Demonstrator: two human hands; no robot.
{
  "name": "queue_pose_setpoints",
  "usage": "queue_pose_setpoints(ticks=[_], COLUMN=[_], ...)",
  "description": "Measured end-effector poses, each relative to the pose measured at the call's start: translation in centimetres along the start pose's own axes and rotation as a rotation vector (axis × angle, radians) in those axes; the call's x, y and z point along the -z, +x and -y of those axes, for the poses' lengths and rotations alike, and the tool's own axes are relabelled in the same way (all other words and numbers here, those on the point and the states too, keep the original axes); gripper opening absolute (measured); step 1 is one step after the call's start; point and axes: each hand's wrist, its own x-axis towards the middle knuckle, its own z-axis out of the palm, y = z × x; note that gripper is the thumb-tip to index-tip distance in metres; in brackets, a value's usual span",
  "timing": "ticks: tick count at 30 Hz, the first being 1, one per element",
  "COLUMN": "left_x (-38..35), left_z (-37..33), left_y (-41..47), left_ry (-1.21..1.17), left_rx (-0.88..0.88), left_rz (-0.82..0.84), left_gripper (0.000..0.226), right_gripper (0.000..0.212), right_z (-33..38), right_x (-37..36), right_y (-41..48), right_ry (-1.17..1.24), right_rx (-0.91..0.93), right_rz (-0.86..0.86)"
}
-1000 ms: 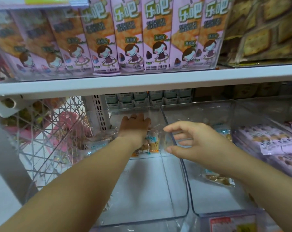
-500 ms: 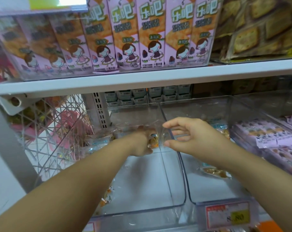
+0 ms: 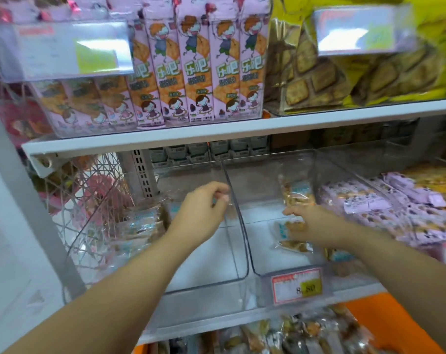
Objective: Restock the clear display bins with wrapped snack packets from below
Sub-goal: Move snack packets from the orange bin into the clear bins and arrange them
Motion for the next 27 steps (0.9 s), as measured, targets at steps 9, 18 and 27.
queue_pose_setpoints(ticks=[9, 18, 27], left_x=[-0.1, 0.1, -1.0], left_z=[-1.0, -4.4, -7.7], left_y=[-0.3, -0.5, 0.1], left_ry=[0.024, -0.011, -0.824], left_rx=[0.016, -0.079, 0.263], left_rz=[0.093, -0.066, 0.157], left_gripper=[0.033, 0.03, 0.035], right_gripper=[0.058, 0.036, 0.039], right_z=[-0.2, 0.6, -0.5], right_x=[-1.5, 3.9, 6.3], right_y=[2.5, -2.1, -6.7], right_ry=[-0.164, -0.068, 0.203], right_rx=[-0.055, 0.335, 0.586], right_rz=[0.193, -0.308, -0.634])
